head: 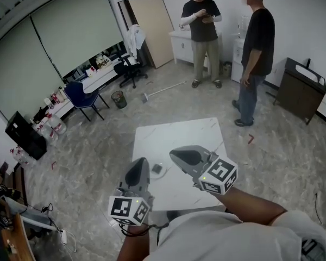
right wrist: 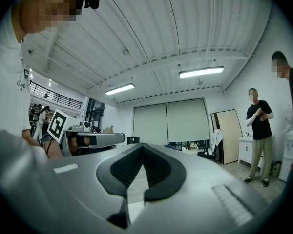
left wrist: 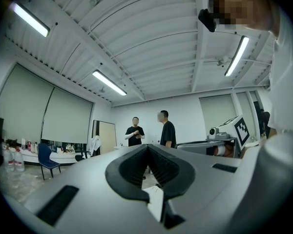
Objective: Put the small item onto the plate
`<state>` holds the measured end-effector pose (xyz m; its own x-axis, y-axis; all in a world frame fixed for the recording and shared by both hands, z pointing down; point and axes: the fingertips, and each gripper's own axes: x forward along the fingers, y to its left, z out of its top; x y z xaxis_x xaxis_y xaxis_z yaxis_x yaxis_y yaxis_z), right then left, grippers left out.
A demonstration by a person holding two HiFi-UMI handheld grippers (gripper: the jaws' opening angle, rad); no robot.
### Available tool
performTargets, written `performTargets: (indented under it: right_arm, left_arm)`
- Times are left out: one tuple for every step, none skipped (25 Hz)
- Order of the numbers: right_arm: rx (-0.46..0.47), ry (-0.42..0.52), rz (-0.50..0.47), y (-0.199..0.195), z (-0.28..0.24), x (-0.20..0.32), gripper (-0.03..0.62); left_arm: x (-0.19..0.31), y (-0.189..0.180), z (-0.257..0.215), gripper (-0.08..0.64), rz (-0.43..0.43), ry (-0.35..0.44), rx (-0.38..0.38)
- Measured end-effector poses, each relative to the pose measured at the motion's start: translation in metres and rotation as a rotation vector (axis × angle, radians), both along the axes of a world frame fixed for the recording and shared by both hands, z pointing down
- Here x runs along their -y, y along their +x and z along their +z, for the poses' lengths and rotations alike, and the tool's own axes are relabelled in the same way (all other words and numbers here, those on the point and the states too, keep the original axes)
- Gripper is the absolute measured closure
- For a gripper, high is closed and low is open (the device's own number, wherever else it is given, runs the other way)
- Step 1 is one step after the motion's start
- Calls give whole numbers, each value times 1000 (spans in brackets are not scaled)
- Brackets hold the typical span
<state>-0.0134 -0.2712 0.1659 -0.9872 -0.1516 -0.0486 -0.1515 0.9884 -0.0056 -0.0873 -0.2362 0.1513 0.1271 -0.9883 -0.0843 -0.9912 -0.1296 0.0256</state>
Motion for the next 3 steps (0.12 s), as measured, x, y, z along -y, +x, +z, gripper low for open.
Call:
performTargets:
  right_arm:
    - [-1,-2,-4,0,0,1,589]
    - [-2,-3,-10,-1,0,3,589]
    - [-4,-4,-16,-2,0,4,589]
  left_arm:
    - [1,-1,0,554,-6,-4,-2]
    - [1,-1,0,554,-14,-8,-5]
    - [1,-2,0,554,-21,-12,-7]
